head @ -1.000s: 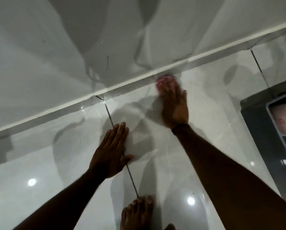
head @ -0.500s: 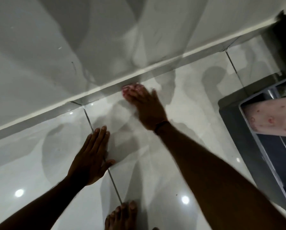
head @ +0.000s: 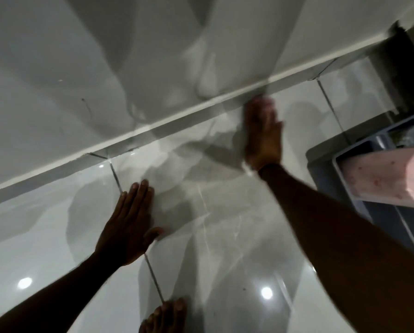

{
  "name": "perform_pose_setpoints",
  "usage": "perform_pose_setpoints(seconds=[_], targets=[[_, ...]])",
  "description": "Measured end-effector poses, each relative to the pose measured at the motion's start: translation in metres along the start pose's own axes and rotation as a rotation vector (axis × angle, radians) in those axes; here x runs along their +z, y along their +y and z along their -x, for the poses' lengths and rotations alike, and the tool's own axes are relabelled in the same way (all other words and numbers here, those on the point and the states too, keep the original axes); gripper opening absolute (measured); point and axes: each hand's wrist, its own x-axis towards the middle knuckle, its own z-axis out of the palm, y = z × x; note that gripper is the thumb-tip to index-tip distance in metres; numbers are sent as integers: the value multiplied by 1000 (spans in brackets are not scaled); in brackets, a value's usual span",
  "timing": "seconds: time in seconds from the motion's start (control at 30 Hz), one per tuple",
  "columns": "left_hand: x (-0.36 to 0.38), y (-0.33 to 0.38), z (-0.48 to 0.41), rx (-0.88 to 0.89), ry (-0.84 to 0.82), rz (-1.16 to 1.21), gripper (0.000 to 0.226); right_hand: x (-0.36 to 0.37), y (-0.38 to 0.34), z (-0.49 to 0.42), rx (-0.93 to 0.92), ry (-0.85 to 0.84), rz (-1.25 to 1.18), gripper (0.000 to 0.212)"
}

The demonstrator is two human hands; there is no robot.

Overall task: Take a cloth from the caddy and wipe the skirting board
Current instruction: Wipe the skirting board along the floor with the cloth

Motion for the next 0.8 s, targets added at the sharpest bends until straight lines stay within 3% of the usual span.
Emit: perform_pose_setpoints(seconds=[0.03, 0.07, 0.17, 0.27, 0.43, 0.57, 0.7, 0.8], targets=[[0, 0, 0, 2, -2, -10, 95, 16, -1, 11, -170, -10, -116, 65], [0, 1, -1, 7, -2, -21, 95, 19, -7, 18, -291, -47, -32, 71], [2, 5, -2, 17, 5, -36, 95, 7, 5, -4, -166, -110, 174, 92], [7, 6, -4, 2, 32, -13, 95, -11, 35, -18, -135, -84, 249, 91], [8, 8, -7, 21, 76, 0, 93, -57, 78, -58, 451, 209, -74, 59], [9, 6, -5, 11, 66, 8, 94, -77, 95, -89, 621, 91, -52, 73], [9, 8, -9, 1, 69, -9, 95, -57, 73, -84, 574, 96, 86, 69], [12, 6, -7, -14, 48, -40, 95, -24, 29, -36, 317, 94, 205, 71]])
